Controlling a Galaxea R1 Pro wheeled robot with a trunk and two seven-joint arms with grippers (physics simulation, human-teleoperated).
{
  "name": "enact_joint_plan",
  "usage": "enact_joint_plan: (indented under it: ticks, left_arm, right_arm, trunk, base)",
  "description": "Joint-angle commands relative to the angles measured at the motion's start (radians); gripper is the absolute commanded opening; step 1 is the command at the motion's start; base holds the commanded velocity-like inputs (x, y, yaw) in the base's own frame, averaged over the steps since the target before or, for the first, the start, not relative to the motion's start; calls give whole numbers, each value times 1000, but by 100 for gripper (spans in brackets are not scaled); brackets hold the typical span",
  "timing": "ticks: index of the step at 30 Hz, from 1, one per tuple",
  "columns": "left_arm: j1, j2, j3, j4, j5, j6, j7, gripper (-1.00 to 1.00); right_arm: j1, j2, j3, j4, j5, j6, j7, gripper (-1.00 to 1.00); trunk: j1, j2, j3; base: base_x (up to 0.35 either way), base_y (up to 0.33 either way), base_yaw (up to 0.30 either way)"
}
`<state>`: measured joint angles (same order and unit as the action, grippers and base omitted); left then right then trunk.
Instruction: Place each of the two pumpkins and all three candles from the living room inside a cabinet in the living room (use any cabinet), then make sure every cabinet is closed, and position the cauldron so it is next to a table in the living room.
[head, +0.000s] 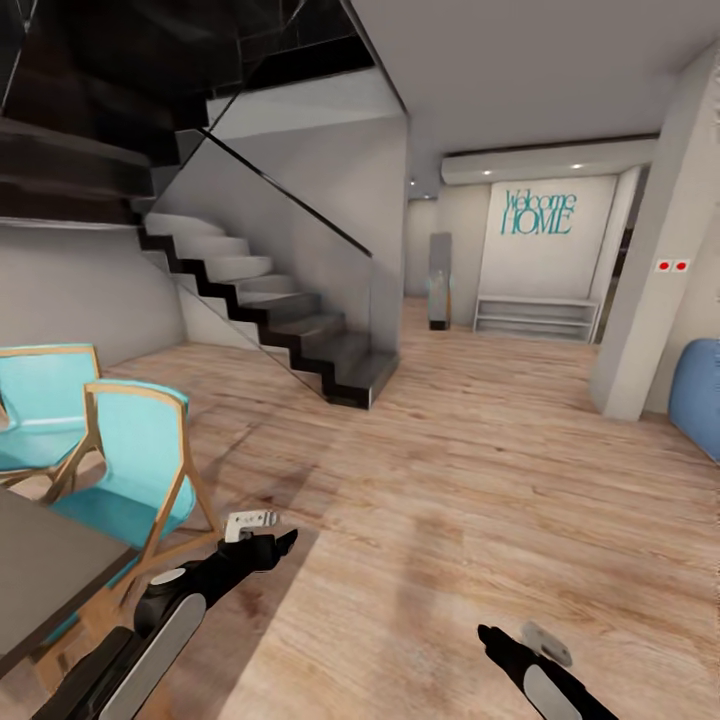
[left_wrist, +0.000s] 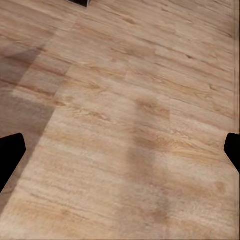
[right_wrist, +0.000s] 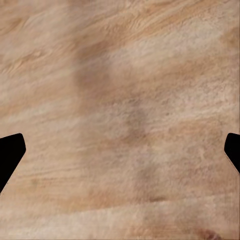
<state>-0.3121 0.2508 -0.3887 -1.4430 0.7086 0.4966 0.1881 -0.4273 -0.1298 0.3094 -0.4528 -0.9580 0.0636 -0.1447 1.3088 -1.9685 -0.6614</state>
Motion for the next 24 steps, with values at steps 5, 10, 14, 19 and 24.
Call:
enact_joint_plan:
  ticks: [5, 10, 14, 19, 24]
  left_arm:
    - [-1, -8, -3, -1, 6, 2, 10, 100]
    - [-1, -14, -4, 0, 5, 2, 10, 100]
    - [-1, -18, -5, 0, 5, 2, 10, 100]
    - [-1, -21, -5, 0, 5, 2, 10, 100]
    - [-1, -21, -7, 1, 5, 2, 10, 100]
  right_arm:
    - [-1, -2, 8, 0, -7, 2, -9, 100]
    - [-1, -4, -31, 0, -8, 7, -6, 100]
    - [-1, -4, -64, 1, -8, 11, -4, 100]
    - [-1, -4, -68, 2, -8, 10, -5, 100]
    - [-1, -4, -69, 2, -8, 6, -7, 100]
  trunk:
    - [0, -1, -6]
    - [0, -1, -11]
    - [0, -1, -14]
    - [0, -1, -17]
    - [0, -1, -21]
  base:
    - [303, 0, -218]
    - [191, 0, -242]
    - [35, 0, -252]
    - [3, 0, -253]
    - [0, 0, -254]
